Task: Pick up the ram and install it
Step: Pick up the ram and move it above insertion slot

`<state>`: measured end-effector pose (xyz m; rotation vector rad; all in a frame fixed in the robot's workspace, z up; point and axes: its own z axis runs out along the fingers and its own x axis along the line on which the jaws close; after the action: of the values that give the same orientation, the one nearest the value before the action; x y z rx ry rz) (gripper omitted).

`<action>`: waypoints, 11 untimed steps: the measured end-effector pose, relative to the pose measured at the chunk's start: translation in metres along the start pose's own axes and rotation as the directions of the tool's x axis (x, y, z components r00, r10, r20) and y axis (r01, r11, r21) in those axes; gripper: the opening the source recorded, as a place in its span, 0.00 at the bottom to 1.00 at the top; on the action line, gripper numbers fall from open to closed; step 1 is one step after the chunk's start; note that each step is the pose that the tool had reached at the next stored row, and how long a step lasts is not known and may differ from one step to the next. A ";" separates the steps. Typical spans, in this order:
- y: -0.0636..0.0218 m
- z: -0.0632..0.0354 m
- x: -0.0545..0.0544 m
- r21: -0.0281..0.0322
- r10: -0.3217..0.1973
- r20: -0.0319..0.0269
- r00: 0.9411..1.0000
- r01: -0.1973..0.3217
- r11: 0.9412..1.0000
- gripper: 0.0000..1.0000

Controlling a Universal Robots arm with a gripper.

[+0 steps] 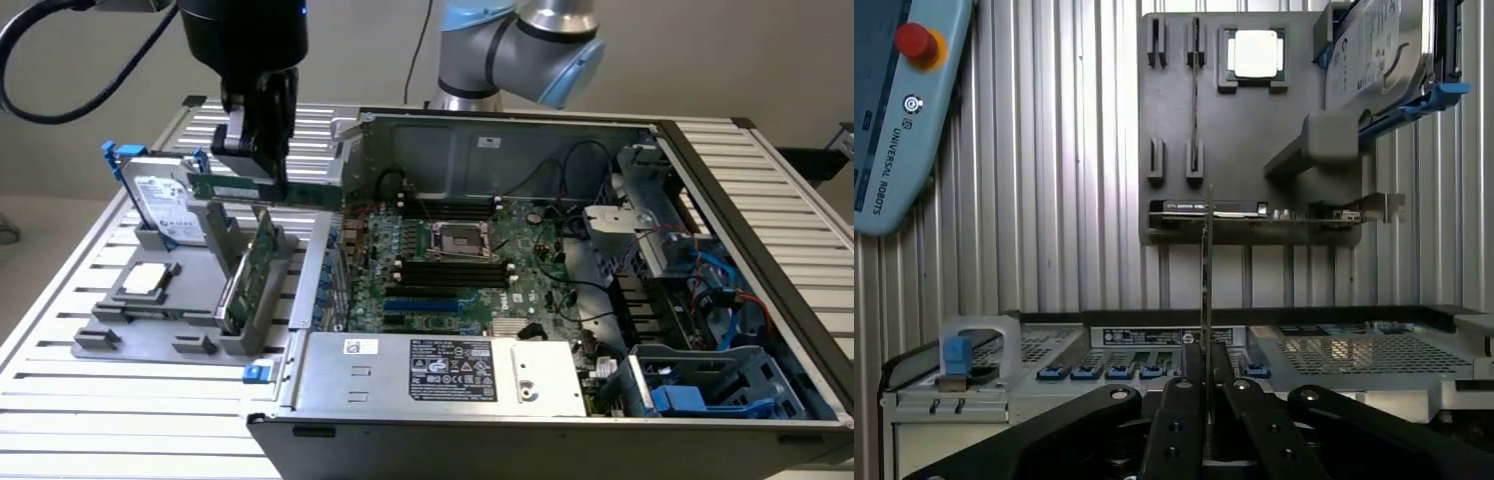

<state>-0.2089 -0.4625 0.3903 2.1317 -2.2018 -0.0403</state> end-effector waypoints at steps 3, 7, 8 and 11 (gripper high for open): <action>-0.0105 -0.0028 -0.002 -0.002 0.000 0.000 1.000 0.000 1.000 0.14; -0.0243 -0.0064 -0.004 -0.004 0.000 0.000 1.000 0.000 1.000 0.14; -0.0277 -0.0073 -0.004 -0.004 0.000 0.000 1.000 0.000 1.000 0.14; -0.0384 -0.0098 -0.006 -0.006 0.000 0.000 1.000 0.000 1.000 0.14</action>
<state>-0.1697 -0.4577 0.3971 2.1289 -2.1986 -0.0467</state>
